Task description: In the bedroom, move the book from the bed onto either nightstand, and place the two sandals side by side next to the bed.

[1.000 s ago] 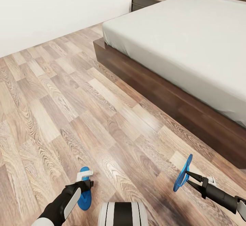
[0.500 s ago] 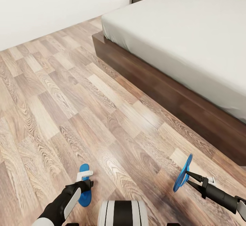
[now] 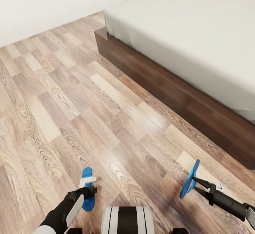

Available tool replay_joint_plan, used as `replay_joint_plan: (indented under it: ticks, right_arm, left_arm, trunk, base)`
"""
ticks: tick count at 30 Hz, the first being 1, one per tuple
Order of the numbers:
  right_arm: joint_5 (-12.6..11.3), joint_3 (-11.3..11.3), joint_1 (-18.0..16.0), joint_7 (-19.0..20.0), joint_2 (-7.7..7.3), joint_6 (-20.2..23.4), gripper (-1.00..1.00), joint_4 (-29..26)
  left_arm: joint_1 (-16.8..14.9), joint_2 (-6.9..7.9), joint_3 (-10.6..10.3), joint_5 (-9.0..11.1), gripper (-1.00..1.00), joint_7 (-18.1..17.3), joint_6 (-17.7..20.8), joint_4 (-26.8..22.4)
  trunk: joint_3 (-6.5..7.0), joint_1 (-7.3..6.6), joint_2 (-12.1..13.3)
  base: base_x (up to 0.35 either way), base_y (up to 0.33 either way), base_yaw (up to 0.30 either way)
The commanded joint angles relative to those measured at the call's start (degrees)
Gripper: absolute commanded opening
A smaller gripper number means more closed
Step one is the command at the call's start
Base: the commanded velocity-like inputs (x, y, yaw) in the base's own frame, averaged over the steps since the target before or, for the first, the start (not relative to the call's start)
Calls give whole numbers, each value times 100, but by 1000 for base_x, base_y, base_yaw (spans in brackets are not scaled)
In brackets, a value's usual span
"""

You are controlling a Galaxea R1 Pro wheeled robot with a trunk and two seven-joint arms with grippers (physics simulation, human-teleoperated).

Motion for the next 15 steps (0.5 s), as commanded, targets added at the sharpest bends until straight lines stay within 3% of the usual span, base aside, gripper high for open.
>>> replay_joint_plan:
  ticks: [1, 10, 15]
  right_arm:
    - [-26, -5, -2, 4, -1, 40, -100, 1]
    - [-26, -5, -2, 6, 2, 40, -100, 1]
    - [-26, -5, -2, 4, 0, 40, -100, 1]
  left_arm:
    - [-1, 9, -40, 60, 100, 54, 18, -11]
    - [-1, 9, -40, 63, 100, 54, 18, -11]
    - [-1, 9, -40, 61, 100, 54, 18, -11]
  trunk:
    - [-26, 1, -3]
    - [-48, 4, -4]
    - [-159, 17, -11]
  base:
    - [0, 0, 0]
    - [0, 0, 0]
    - [0, 0, 0]
